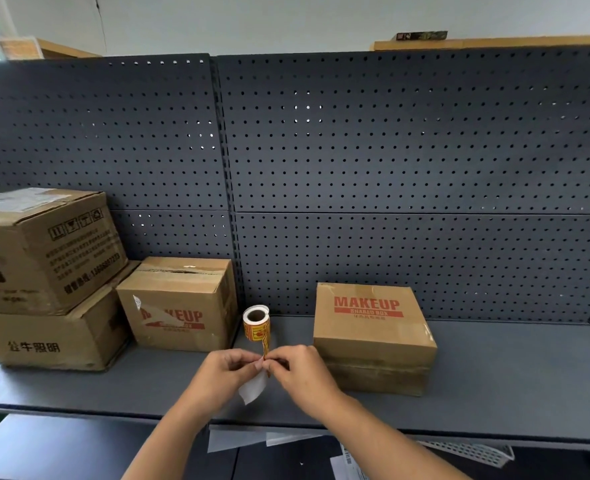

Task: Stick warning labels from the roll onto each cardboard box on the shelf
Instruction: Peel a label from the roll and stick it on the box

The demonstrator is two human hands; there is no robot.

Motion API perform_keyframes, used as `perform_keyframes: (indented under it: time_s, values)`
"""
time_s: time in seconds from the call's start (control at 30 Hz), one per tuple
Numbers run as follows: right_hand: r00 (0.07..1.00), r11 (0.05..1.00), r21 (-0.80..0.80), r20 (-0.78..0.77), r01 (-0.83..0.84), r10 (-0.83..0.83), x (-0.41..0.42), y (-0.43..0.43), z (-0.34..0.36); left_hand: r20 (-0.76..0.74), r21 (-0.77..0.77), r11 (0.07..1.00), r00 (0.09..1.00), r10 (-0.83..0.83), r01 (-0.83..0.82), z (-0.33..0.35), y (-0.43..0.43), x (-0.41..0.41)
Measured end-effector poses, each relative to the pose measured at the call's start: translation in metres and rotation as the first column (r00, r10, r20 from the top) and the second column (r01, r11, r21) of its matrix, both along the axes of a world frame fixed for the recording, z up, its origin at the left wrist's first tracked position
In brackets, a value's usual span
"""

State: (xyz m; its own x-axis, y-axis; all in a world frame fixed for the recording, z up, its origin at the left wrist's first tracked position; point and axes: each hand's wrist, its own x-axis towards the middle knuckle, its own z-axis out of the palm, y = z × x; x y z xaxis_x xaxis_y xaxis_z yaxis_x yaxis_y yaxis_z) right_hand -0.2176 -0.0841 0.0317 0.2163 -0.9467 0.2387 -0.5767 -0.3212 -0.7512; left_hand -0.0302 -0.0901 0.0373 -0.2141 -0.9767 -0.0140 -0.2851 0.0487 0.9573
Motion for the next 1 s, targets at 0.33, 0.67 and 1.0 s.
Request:
perform_keyframes:
  time_s: [0.33,0.67,1.0]
  values:
    - [0.996,0.998,0.06,0.084,0.005,-0.01,-0.002,-0.005,-0.009,0.103,-0.013,0.999,0.994,-0.031,0.033,0.0,-0.001,0.005]
    - [0.989,0.998,0.069,0.145,-0.004,-0.006,0.0,-0.006,-0.014,-0.015,-0.017,0.999,0.999,-0.03,0.03,-0.001,0.003,-0.001]
    - [0.986,0.998,0.066,0.166,0.0,-0.011,0.002,-0.005,-0.014,-0.049,-0.025,1.0,0.999,0.009,-0.01,0.001,0.003,-0.002]
